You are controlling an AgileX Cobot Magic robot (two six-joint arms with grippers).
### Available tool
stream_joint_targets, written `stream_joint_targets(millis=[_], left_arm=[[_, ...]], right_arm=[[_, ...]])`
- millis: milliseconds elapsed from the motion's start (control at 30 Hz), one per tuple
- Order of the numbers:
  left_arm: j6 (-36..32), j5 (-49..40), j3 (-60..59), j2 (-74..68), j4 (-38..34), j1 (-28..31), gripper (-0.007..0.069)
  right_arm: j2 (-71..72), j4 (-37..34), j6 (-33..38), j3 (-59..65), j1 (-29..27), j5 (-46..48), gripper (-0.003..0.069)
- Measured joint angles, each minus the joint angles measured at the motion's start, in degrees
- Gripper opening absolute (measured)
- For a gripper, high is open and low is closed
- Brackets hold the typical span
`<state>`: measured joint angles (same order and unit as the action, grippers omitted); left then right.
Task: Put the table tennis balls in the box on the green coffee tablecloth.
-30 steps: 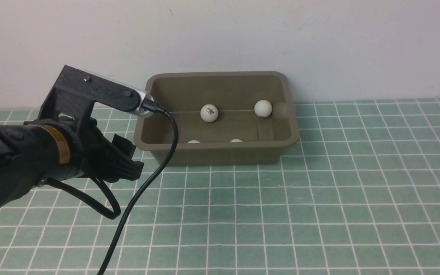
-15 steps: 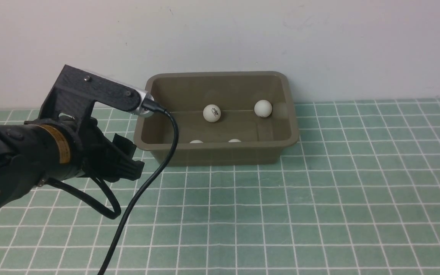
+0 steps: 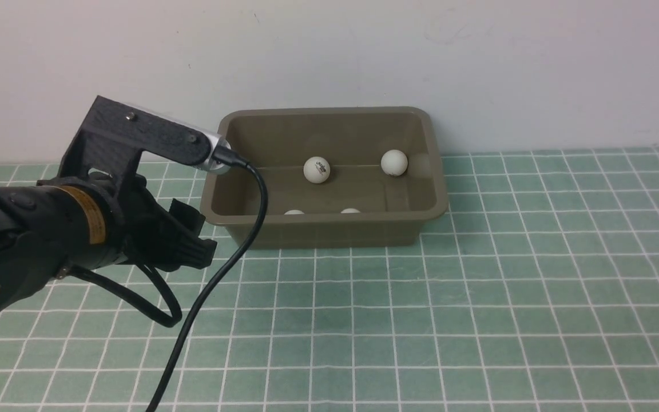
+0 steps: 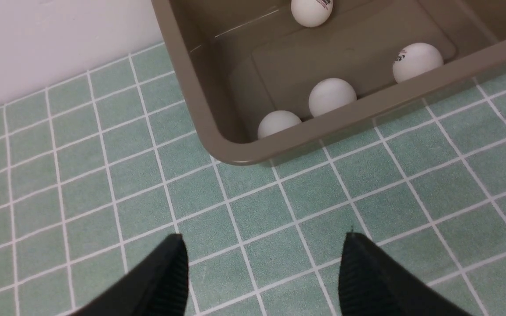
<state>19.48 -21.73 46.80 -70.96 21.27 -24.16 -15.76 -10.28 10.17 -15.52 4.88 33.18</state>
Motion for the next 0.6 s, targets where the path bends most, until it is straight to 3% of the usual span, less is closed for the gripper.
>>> stream_joint_targets(millis=[600], left_arm=[[0.0, -0.06, 0.0, 0.0, -0.56, 0.0, 0.0415]], right_arm=[[9.34, -0.27, 0.0, 0.0, -2.87, 0.7, 0.0379]])
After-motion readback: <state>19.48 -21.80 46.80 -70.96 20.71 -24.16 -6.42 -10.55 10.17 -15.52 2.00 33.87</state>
